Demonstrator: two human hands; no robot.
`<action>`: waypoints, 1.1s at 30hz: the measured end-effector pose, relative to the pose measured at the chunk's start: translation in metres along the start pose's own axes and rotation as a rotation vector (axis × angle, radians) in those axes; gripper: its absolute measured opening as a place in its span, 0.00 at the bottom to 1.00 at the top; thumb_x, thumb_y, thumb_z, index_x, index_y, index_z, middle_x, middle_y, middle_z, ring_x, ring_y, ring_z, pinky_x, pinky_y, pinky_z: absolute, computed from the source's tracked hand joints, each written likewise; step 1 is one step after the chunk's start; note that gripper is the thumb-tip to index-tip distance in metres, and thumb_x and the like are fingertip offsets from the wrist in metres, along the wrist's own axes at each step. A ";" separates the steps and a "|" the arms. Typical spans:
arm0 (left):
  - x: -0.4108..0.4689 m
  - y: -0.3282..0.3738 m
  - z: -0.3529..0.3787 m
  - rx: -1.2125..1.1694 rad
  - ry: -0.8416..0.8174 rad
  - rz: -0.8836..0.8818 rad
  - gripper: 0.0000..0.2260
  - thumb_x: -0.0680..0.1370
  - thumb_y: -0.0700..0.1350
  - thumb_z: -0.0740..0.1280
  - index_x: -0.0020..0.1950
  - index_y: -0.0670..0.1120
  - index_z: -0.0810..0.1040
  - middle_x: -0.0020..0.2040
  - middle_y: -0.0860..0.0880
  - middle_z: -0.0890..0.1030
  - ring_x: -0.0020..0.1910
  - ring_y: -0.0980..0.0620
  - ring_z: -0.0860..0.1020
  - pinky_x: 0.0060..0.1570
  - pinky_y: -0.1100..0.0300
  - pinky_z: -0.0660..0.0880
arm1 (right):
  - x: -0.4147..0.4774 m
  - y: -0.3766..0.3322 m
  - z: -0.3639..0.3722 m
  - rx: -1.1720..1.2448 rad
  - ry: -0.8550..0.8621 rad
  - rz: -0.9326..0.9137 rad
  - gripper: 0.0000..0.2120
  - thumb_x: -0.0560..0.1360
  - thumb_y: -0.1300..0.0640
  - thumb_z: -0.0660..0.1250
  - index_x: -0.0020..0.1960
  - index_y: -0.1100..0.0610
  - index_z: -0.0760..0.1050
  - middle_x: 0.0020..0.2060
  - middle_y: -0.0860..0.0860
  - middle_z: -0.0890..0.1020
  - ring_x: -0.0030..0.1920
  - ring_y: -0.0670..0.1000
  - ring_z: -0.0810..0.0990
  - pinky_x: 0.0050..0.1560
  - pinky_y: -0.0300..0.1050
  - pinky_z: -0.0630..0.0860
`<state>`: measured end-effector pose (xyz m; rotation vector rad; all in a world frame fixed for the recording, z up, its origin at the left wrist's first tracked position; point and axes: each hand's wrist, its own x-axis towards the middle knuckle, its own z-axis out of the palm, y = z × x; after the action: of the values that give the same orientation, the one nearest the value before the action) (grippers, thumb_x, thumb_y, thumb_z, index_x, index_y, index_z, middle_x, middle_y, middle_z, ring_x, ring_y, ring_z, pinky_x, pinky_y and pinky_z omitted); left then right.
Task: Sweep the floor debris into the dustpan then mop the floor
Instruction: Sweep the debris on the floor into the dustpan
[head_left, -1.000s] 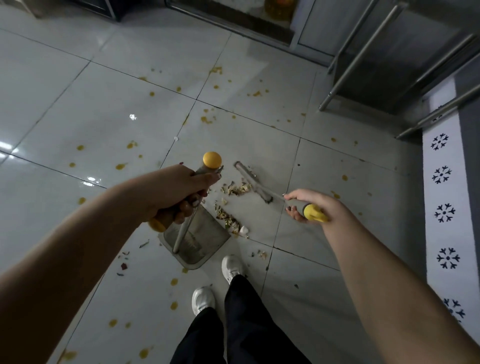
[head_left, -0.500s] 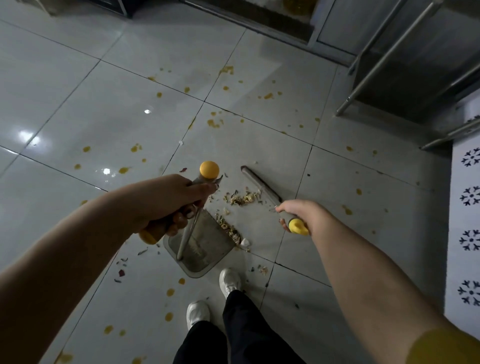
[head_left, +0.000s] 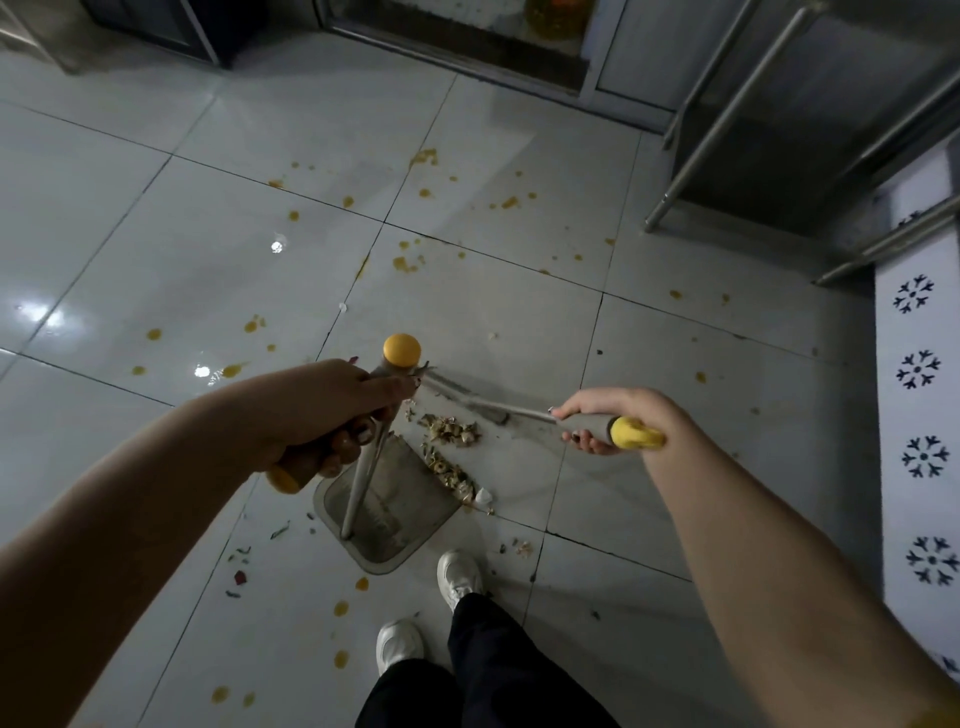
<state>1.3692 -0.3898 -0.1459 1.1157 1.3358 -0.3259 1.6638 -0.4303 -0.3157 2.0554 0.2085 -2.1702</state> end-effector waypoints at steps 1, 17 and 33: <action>0.001 0.000 0.000 -0.003 0.001 -0.001 0.16 0.77 0.55 0.62 0.42 0.42 0.71 0.21 0.52 0.68 0.18 0.57 0.65 0.20 0.66 0.67 | 0.004 0.000 0.004 -0.009 0.024 -0.024 0.15 0.80 0.50 0.59 0.41 0.60 0.67 0.21 0.52 0.74 0.15 0.45 0.71 0.16 0.32 0.68; -0.003 -0.010 0.027 0.023 -0.014 0.048 0.17 0.76 0.56 0.63 0.40 0.42 0.71 0.21 0.52 0.67 0.18 0.57 0.65 0.19 0.65 0.67 | 0.022 0.045 0.051 0.016 0.024 -0.057 0.11 0.78 0.55 0.64 0.58 0.57 0.69 0.38 0.54 0.74 0.18 0.47 0.74 0.20 0.34 0.73; -0.030 -0.067 0.035 0.045 -0.091 0.096 0.16 0.77 0.55 0.62 0.40 0.43 0.69 0.21 0.52 0.68 0.17 0.58 0.65 0.19 0.66 0.66 | 0.059 0.145 0.060 0.333 0.342 -0.124 0.09 0.77 0.59 0.63 0.56 0.58 0.70 0.39 0.57 0.71 0.29 0.50 0.75 0.35 0.43 0.76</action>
<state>1.3315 -0.4608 -0.1554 1.1850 1.1962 -0.3341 1.6308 -0.5850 -0.3714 2.6624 0.0083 -2.0155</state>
